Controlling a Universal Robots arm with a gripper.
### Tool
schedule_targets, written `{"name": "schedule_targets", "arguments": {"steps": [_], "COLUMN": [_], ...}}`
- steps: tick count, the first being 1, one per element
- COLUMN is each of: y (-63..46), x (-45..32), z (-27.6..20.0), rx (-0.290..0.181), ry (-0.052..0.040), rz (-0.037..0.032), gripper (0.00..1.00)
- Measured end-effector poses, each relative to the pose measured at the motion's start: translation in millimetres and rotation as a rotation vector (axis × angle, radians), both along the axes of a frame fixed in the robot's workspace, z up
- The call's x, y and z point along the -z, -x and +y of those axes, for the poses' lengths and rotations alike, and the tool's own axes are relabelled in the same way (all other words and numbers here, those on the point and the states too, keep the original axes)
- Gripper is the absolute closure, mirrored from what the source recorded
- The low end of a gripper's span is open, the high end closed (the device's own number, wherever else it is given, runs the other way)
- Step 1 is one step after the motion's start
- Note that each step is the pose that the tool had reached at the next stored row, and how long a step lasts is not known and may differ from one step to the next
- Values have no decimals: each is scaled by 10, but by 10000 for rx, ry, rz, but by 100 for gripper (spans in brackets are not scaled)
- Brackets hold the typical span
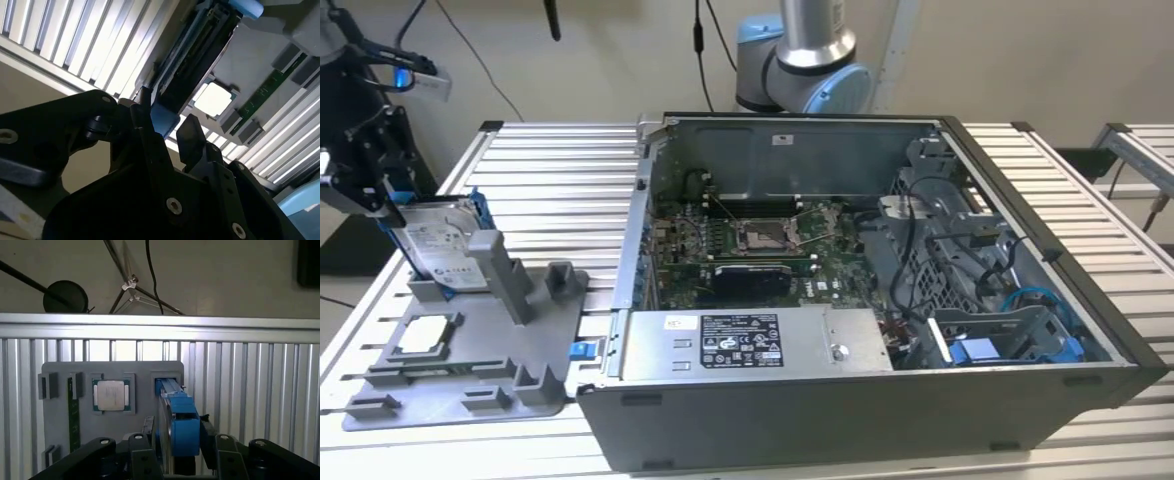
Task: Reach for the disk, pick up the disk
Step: 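Pick up the disk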
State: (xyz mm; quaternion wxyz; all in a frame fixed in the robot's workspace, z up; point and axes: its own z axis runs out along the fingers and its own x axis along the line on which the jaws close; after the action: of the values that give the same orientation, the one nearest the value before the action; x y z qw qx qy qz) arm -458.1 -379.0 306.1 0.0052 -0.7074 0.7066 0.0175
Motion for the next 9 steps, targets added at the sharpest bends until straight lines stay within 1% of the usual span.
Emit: {"name": "schedule_targets", "arguments": {"steps": [6, 9], "y": [0, 1], "x": [109, 151], "z": [1, 1], "rx": [-109, -201], "ry": [-3, -32], "rz": [-28, -30], "gripper": [0, 0]}}
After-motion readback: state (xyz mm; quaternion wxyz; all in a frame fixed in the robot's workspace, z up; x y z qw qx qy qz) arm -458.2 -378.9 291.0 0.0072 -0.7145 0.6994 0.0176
